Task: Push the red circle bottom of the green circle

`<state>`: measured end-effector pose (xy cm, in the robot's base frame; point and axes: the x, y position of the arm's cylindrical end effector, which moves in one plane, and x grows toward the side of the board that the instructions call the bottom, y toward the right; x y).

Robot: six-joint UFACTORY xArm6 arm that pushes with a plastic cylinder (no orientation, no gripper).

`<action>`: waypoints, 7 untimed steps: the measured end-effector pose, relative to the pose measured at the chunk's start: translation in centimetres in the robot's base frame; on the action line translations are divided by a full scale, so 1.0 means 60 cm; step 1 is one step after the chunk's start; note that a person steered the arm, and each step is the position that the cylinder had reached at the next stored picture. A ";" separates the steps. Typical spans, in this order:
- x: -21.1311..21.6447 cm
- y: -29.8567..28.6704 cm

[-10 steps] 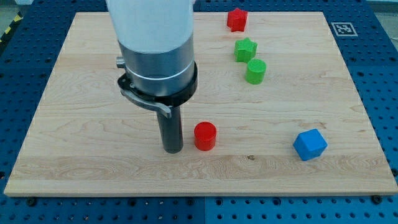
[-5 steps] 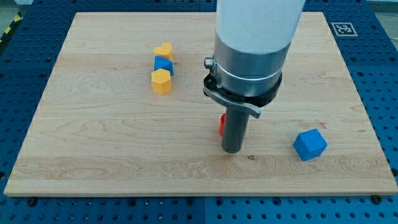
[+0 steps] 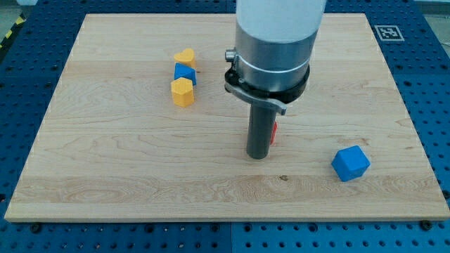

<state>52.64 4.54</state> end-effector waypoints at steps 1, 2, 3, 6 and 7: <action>-0.013 0.015; -0.034 0.029; -0.048 0.021; -0.088 -0.024; -0.106 -0.056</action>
<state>46.29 1.16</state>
